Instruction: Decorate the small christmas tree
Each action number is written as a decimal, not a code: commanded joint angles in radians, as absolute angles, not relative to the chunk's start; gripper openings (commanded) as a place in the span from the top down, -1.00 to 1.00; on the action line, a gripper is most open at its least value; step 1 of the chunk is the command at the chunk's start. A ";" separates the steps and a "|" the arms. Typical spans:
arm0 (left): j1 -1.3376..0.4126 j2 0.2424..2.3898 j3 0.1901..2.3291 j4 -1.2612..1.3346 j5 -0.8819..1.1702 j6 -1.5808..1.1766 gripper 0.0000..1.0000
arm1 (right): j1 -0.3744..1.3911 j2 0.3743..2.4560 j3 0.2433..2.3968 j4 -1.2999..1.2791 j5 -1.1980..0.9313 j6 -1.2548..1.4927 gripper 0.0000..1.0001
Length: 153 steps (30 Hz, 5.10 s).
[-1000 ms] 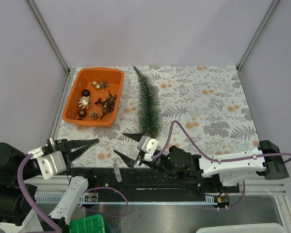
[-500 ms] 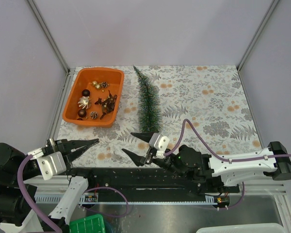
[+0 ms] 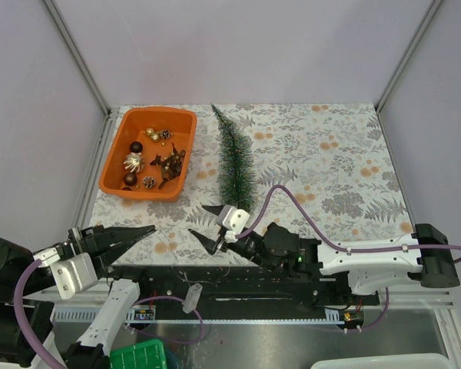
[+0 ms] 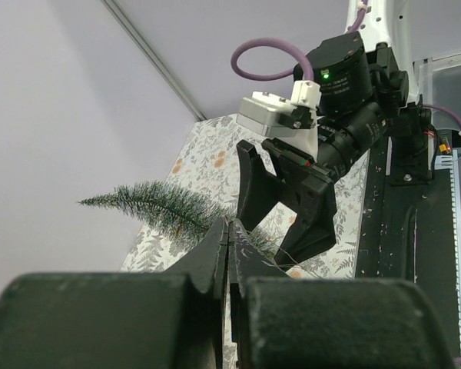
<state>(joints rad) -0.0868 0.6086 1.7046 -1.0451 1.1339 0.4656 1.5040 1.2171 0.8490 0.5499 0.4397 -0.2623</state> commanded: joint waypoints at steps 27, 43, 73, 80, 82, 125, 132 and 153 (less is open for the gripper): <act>-0.084 0.443 1.513 -0.980 1.229 0.607 1.00 | 1.319 1.552 1.577 0.296 0.229 -0.374 1.00; -0.025 0.301 1.325 -0.754 1.101 0.674 -0.54 | 1.318 1.588 1.787 0.288 0.112 -0.324 1.00; -0.025 0.683 1.328 -0.196 0.851 -0.074 -0.98 | 1.197 1.845 2.541 -0.037 0.023 -0.373 1.00; -0.025 0.739 1.250 -0.111 0.957 -0.173 -0.98 | 1.135 1.884 2.638 -0.015 -0.026 -0.293 1.00; -0.026 0.749 1.227 -0.045 0.965 -0.221 -0.98 | 1.134 1.878 2.635 -0.011 -0.040 -0.273 1.00; -0.109 0.729 1.151 -0.141 0.632 -0.022 0.61 | 1.120 1.615 2.370 0.163 -0.006 -0.313 1.00; -0.107 0.684 1.045 -0.149 0.761 -0.043 -0.87 | 1.118 1.670 2.416 0.106 -0.035 -0.278 1.00; -0.248 0.552 0.782 -0.168 1.215 0.034 -0.98 | 1.118 1.739 2.522 0.080 -0.104 -0.152 1.00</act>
<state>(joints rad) -0.1852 0.5278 0.7845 -0.2531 1.1992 0.0402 1.1252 1.7256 2.4676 0.0616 -0.0738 -0.2001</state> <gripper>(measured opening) 0.988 0.018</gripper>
